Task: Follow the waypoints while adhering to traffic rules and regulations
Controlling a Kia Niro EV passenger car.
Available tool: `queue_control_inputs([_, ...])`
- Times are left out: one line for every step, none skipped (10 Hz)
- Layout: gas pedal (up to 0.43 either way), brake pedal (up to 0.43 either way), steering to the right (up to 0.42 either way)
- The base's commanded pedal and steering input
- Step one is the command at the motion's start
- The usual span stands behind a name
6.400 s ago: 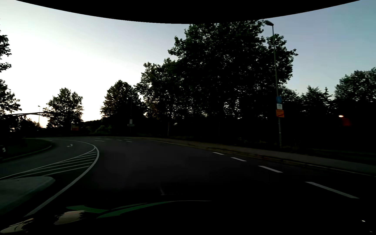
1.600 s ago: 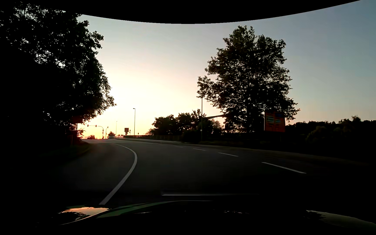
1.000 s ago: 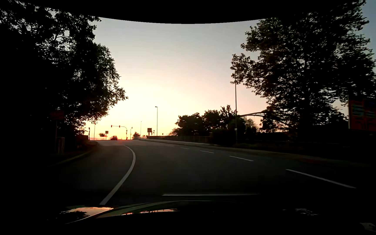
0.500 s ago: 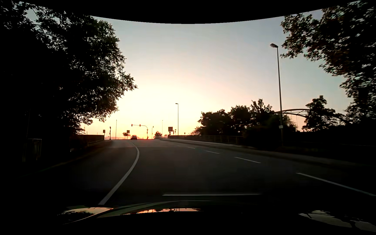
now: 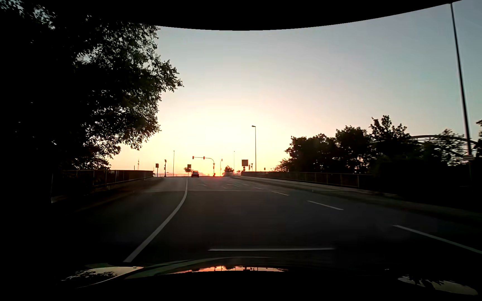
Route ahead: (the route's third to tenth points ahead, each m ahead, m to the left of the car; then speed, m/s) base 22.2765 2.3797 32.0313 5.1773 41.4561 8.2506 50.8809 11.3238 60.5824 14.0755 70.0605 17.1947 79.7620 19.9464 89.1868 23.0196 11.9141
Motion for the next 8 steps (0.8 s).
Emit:
queue_control_inputs([0.079, 0.0, -0.071])
queue_control_inputs([0.079, 0.0, -0.07])
queue_control_inputs([0.039, 0.0, -0.069])
queue_control_inputs([0.039, 0.0, -0.064])
queue_control_inputs([0.028, 0.0, -0.055])
queue_control_inputs([0.02, 0.0, -0.046])
queue_control_inputs([0.02, 0.0, -0.045])
queue_control_inputs([0.0, 0.0, -0.044])
